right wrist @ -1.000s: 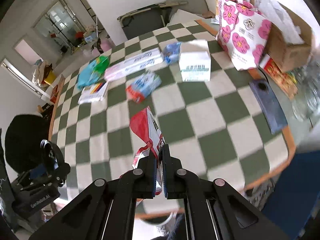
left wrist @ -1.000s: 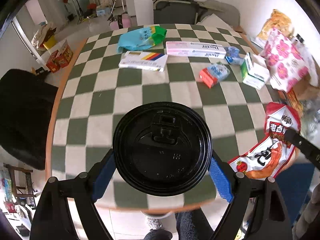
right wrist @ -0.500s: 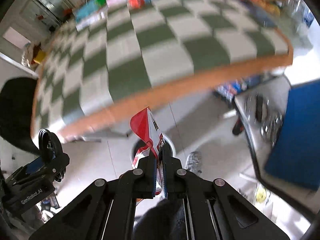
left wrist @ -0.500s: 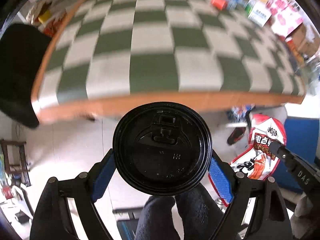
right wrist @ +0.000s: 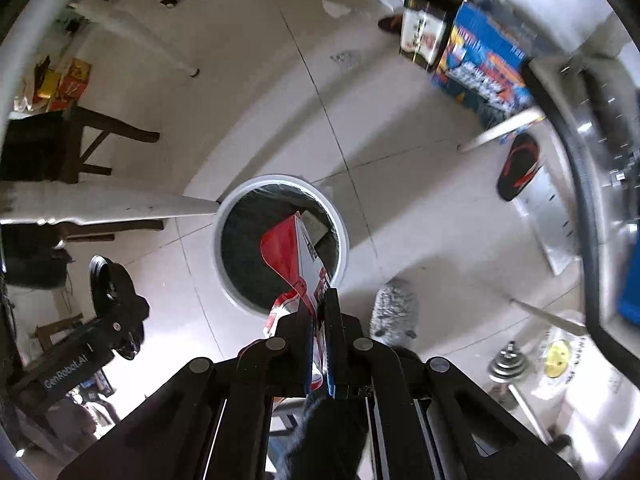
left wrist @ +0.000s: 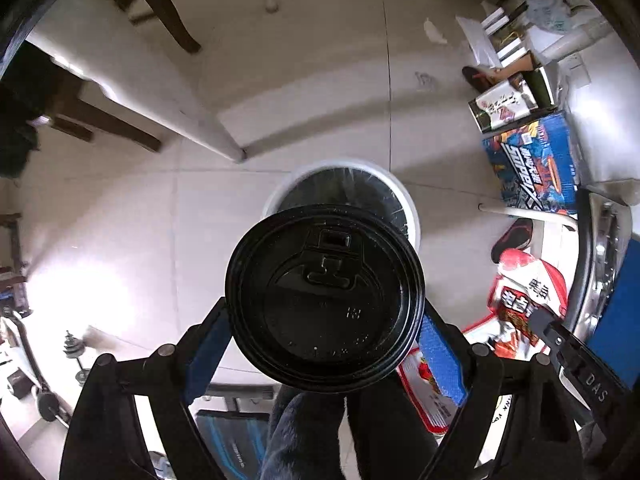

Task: Collect trash
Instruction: 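Lower the wrapper and black lid over the bin and release both, then grasp the milk carton with the left tool while the right tool grasps an empty white box, then carry the milk carton and empty box down over the white bin, then open both tools to drop the milk carton and box into the bin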

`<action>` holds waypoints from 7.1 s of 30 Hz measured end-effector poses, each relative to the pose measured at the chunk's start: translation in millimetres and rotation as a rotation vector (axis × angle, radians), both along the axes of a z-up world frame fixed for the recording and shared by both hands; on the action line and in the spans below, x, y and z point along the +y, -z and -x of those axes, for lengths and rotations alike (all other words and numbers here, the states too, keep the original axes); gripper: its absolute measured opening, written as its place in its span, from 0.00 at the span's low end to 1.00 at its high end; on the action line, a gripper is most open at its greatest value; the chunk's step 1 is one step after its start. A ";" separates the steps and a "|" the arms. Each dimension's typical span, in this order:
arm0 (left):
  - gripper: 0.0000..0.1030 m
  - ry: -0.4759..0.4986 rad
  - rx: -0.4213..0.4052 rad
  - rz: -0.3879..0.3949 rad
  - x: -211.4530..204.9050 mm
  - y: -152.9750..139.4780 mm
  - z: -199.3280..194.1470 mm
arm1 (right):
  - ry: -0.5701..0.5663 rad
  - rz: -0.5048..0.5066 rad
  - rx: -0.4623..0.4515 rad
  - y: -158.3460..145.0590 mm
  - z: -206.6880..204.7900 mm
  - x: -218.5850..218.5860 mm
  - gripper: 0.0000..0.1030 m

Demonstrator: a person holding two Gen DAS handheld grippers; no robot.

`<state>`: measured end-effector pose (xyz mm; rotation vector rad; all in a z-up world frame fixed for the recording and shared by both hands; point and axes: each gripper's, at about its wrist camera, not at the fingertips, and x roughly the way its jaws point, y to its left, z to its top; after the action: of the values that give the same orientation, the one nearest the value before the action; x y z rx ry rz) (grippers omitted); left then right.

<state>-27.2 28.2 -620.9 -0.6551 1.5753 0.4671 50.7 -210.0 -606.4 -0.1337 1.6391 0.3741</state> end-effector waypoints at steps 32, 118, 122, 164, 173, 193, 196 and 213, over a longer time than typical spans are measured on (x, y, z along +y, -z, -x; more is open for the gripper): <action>1.00 -0.025 0.032 -0.081 25.2 -31.5 42.5 | -0.289 0.162 -0.025 34.7 21.6 48.5 0.99; 0.49 -0.018 -0.059 -0.259 121.1 -253.8 -418.3 | 0.009 0.100 -0.136 -247.9 -553.4 156.2 0.73; 0.49 -0.036 -0.107 -0.284 115.9 -276.1 -392.1 | -0.028 0.081 -0.168 -261.7 -534.4 159.1 0.72; 0.49 -0.030 -0.120 -0.075 3.6 -213.3 8.2 | -0.072 -0.038 -0.034 -233.1 -8.9 20.7 0.72; 0.49 -0.134 -0.046 0.098 16.7 -15.2 10.3 | 0.030 -0.061 0.137 -29.2 -4.5 4.6 0.73; 1.00 -0.132 0.056 -0.120 39.7 54.0 50.6 | -0.168 0.057 0.102 116.4 -4.6 48.6 1.00; 1.00 -0.117 0.075 -0.130 39.0 48.5 53.5 | -0.243 0.124 0.053 113.2 3.1 53.3 1.00; 1.00 -0.055 0.065 -0.111 13.2 -20.9 48.5 | -0.337 0.171 -0.029 33.4 15.8 51.0 1.00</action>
<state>-75.7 41.4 -600.0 -0.6043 1.5830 0.6181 34.8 -159.0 -639.8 -0.5464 1.6192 0.4847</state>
